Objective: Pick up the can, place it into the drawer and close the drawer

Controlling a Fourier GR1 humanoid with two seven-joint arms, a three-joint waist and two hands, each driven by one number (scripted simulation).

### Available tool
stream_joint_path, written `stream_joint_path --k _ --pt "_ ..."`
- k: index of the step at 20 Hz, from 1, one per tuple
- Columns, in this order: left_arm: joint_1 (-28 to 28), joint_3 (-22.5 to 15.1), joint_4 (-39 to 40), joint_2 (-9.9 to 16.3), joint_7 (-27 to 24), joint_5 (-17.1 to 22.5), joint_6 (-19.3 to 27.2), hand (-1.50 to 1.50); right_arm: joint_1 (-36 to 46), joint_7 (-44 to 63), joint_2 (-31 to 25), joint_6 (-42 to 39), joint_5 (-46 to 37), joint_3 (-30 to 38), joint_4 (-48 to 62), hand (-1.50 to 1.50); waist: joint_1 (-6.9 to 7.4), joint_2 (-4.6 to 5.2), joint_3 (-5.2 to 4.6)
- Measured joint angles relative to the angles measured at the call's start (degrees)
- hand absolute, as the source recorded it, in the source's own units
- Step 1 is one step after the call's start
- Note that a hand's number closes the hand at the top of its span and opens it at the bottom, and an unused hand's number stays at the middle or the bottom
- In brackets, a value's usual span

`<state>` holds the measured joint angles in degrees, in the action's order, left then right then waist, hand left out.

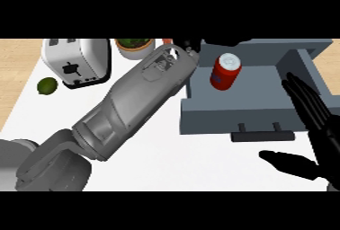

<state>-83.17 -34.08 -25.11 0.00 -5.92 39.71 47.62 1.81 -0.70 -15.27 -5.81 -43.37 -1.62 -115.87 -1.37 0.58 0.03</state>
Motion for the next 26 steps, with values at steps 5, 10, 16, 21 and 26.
stream_joint_path --k 5,10,16,21,26 --pt "0.8 0.7 -1.7 1.0 1.5 -1.1 -0.4 -1.50 2.3 1.1 0.8 3.7 -10.2 -4.2 7.9 -1.50 1.51 -0.42 -0.03" --pt "2.0 0.5 -5.5 4.4 5.0 -3.0 -0.8 -1.50 4.4 -1.0 3.7 11.5 -14.6 -4.5 18.1 -1.50 2.19 -0.65 0.00" --pt "5.9 -0.8 -13.5 9.3 9.8 -5.1 -1.0 -1.50 11.1 -3.7 5.2 19.8 -17.9 -2.0 31.3 -1.50 3.47 -1.39 -0.71" --pt "8.5 -1.7 -20.0 13.2 13.7 -6.4 -0.7 -1.50 16.9 -5.2 5.2 24.3 -20.2 0.2 40.5 -1.50 4.13 -1.73 -1.15" --pt "11.0 -1.8 -25.2 18.0 16.6 -7.1 -1.9 -1.50 22.6 -5.7 4.8 28.4 -22.8 2.2 49.5 -1.50 4.72 -1.77 -1.35"
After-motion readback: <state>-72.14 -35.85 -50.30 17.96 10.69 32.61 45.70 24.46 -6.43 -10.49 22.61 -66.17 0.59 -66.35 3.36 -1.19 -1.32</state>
